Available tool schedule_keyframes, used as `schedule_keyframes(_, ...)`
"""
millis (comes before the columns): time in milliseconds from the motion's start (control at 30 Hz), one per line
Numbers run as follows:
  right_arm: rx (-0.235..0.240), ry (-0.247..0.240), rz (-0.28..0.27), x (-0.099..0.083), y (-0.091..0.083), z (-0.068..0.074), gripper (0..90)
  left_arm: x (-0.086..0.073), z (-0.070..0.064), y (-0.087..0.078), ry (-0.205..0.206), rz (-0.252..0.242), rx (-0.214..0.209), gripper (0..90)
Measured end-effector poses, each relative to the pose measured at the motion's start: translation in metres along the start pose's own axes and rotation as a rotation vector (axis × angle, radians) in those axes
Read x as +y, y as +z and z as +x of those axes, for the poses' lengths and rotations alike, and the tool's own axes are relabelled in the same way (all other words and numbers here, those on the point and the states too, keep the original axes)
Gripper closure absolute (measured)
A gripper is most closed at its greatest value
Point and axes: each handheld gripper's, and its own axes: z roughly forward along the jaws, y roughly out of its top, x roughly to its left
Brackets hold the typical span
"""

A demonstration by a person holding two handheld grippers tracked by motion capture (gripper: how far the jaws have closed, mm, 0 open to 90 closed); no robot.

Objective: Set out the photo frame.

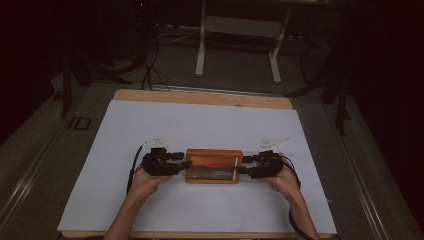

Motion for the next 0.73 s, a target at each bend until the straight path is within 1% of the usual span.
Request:
schedule_keyframes(167, -0.005, -0.003, 0.013, -0.001, -0.003, -0.001, 47.9, 0.000, 0.002, -0.004, 0.011, 0.008, 0.004, 44.5)
schedule_keyframes(300, -0.009, 0.000, 0.019, -0.003, -0.007, -0.004, 48.4, 0.000, 0.004, -0.008, 0.015, 0.010, -0.006, 44.5)
schedule_keyframes(567, -0.028, 0.005, 0.046, -0.007, -0.011, -0.008, 49.2, -0.001, 0.010, -0.017, 0.024, 0.022, -0.005, 44.5)
schedule_keyframes(600, -0.035, 0.010, 0.056, -0.009, -0.012, -0.010, 49.3, -0.002, 0.012, -0.019, 0.024, 0.032, 0.009, 44.5)
schedule_keyframes(633, -0.035, 0.010, 0.056, -0.009, -0.012, -0.010, 49.3, -0.002, 0.012, -0.019, 0.024, 0.032, 0.009, 44.5)
schedule_keyframes(667, -0.045, 0.008, 0.070, -0.011, -0.012, -0.012, 49.5, -0.003, 0.014, -0.020, 0.026, 0.038, 0.028, 44.3)
schedule_keyframes(700, -0.045, 0.008, 0.070, -0.011, -0.012, -0.012, 49.5, -0.003, 0.015, -0.020, 0.024, 0.041, 0.037, 44.3)
schedule_keyframes(733, -0.054, 0.012, 0.082, -0.012, -0.013, -0.014, 49.5, -0.004, 0.017, -0.021, 0.020, 0.044, 0.047, 43.9)
